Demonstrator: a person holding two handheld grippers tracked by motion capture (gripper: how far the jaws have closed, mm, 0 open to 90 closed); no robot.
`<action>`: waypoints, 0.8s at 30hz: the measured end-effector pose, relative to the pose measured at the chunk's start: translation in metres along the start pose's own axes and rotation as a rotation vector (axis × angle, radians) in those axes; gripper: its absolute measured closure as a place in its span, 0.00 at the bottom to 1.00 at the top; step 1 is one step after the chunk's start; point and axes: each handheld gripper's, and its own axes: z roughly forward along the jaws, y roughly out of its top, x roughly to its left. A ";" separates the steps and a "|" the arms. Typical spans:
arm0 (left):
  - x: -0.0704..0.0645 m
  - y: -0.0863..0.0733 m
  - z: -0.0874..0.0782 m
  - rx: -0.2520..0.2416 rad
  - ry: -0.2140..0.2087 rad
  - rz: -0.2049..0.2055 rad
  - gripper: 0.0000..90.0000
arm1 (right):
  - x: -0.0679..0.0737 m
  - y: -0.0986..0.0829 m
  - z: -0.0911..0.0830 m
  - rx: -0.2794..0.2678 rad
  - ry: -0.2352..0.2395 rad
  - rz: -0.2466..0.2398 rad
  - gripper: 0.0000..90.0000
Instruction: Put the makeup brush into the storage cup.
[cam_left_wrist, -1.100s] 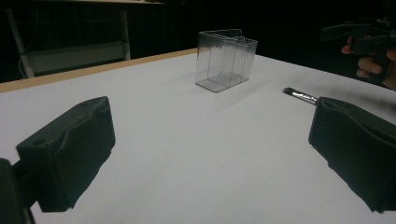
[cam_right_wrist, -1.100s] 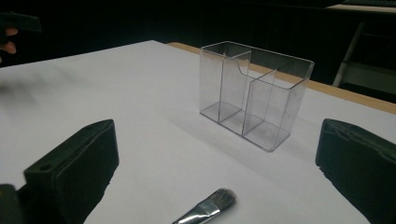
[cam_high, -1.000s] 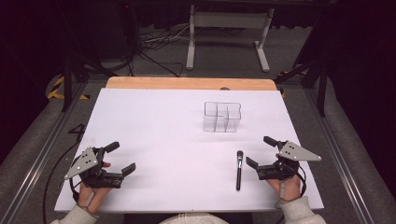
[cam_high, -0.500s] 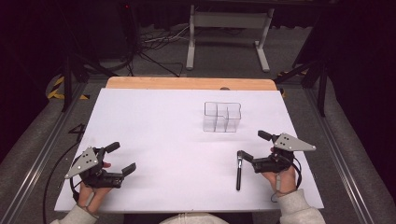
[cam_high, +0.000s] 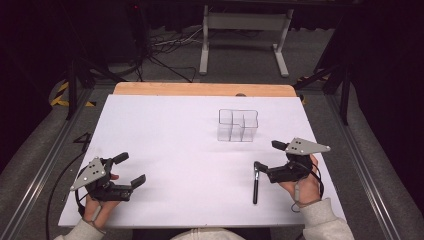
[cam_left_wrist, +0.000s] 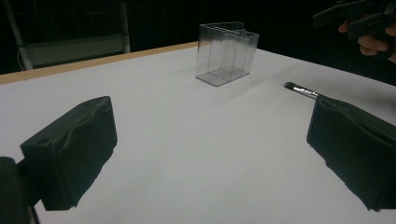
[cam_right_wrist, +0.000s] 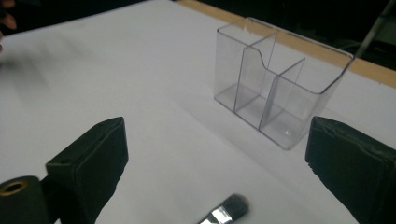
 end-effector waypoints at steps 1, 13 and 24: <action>0.000 0.000 0.000 0.000 0.000 0.001 0.03 | 0.000 0.002 0.000 0.028 -0.006 -0.001 0.07; -0.001 0.000 0.000 0.005 0.003 0.006 0.03 | -0.001 0.020 0.010 0.307 -0.041 0.016 0.05; 0.000 0.000 0.001 0.010 0.011 0.013 0.03 | -0.003 0.023 0.023 0.479 -0.033 0.072 0.07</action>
